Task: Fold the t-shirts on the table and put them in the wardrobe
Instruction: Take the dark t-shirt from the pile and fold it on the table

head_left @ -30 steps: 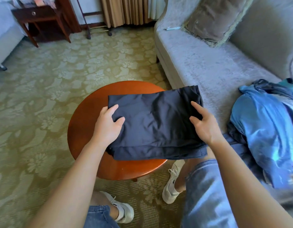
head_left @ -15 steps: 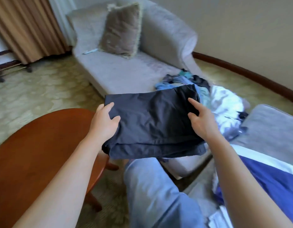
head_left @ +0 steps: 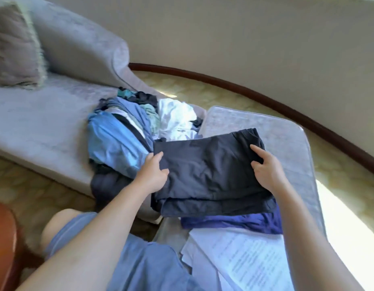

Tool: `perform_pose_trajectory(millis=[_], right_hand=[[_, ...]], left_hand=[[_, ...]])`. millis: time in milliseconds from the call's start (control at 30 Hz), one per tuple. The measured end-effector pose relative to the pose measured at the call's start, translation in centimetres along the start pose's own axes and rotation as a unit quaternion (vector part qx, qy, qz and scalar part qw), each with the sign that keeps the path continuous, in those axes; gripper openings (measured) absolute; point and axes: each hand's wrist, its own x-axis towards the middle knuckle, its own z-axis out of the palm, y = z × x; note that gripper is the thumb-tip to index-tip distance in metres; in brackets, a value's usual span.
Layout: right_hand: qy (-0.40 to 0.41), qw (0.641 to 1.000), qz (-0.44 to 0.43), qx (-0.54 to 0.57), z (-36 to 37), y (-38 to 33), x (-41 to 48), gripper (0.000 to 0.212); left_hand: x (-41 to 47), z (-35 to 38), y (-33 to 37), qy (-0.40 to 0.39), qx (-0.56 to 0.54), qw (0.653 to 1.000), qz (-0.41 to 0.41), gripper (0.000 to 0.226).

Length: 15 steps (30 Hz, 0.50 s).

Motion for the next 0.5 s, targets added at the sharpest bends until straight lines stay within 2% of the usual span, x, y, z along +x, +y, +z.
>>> perform_pose_trajectory(millis=[133,233,300,367,433,500], right_hand=[[0.01,0.999,0.048,-0.011,-2.3,5.2,0.0,0.053],[-0.014,0.996,0.065,-0.063,-2.5,8.0,-0.3,0.055],[-0.025,0.988,0.093,-0.12,-2.2,9.2,-0.2,0.057],[0.002,0.986,0.115,-0.117,-1.7,8.7,0.1,0.053],[0.009,0.993,0.068,-0.096,-0.2,6.6,0.6,0.048],[-0.029,0.995,0.007,-0.091,2.2,3.6,1.3,0.043]], left_hand=[[0.8,4.3,2.0,-0.039,0.018,0.999,0.015,0.064],[1.0,6.8,2.2,-0.07,0.046,0.996,0.016,0.069],[0.9,7.6,1.7,-0.092,0.066,0.994,0.012,0.078],[1.0,7.1,1.0,-0.085,0.069,0.994,0.009,0.081],[1.2,5.5,0.3,-0.054,0.087,0.995,0.003,0.076],[1.1,2.9,-0.5,-0.02,0.099,0.995,-0.011,0.067]])
